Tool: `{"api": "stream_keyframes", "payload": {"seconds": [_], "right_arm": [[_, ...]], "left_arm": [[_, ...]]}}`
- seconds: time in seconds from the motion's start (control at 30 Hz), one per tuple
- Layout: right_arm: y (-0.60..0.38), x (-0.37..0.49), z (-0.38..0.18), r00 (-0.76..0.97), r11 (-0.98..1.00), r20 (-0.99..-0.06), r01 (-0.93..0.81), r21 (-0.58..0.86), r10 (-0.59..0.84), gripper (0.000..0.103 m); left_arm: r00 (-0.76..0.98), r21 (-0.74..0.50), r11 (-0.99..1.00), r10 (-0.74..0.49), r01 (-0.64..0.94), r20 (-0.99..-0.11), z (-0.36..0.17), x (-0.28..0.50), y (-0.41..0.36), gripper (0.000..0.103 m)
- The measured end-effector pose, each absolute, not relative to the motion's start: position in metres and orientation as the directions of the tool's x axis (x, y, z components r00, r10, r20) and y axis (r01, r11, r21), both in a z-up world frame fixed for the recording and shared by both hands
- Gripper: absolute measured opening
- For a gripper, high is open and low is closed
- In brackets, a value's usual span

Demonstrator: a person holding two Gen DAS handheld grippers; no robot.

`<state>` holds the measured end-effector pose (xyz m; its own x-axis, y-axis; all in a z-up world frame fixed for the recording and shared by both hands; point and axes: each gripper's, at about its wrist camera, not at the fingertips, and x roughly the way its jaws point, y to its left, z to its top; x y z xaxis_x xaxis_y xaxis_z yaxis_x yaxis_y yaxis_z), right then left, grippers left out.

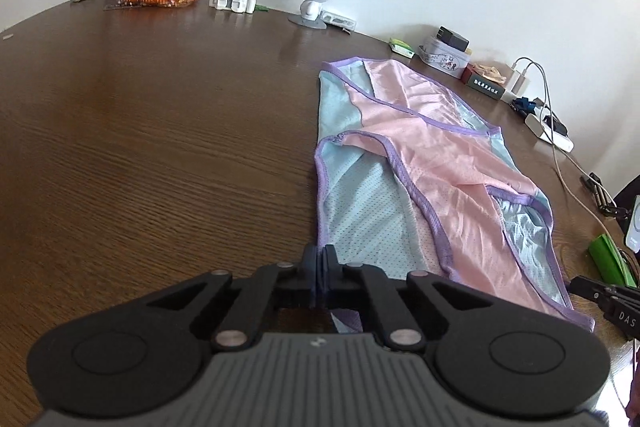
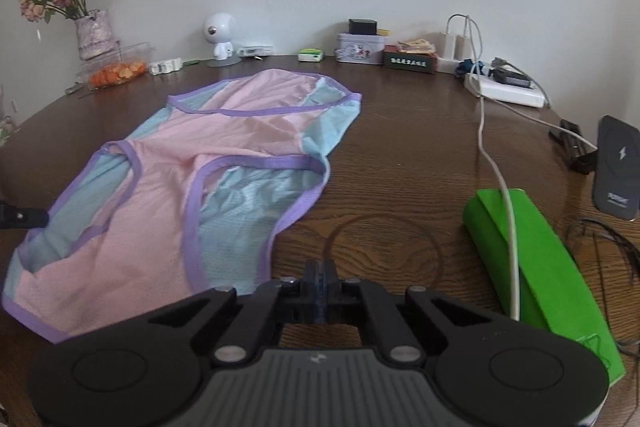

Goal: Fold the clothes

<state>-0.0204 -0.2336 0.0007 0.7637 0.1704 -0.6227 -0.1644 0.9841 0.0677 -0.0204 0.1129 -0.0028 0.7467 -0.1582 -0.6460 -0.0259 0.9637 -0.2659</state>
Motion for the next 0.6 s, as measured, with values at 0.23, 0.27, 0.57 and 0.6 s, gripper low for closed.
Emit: {"api": "stream_keyframes", "payload": {"seconds": [0.23,0.27,0.57,0.6], "right_arm": [[-0.207,-0.029,0.021,0.76,0.962,-0.6,-0.265,0.065,0.25,0.025],[-0.201,-0.027,0.019,0.752,0.959,-0.607,-0.277,0.062,0.257,0.025],[-0.178,-0.025,-0.003,0.71,0.956,-0.657,-0.287,0.061,0.255,0.026],[-0.176,-0.025,-0.003,0.71,0.955,-0.658,-0.293,0.047,0.25,0.026]], "left_arm": [[0.74,-0.372,0.902,-0.403,0.22,-0.539,0.02,-0.047,0.107,0.042],[0.722,-0.35,0.9,-0.421,0.258,-0.549,0.02,-0.046,0.099,0.042],[0.67,-0.272,0.906,-0.423,0.325,-0.609,0.009,-0.054,0.08,0.043],[0.67,-0.267,0.906,-0.424,0.33,-0.609,0.01,-0.055,0.081,0.043]]}}
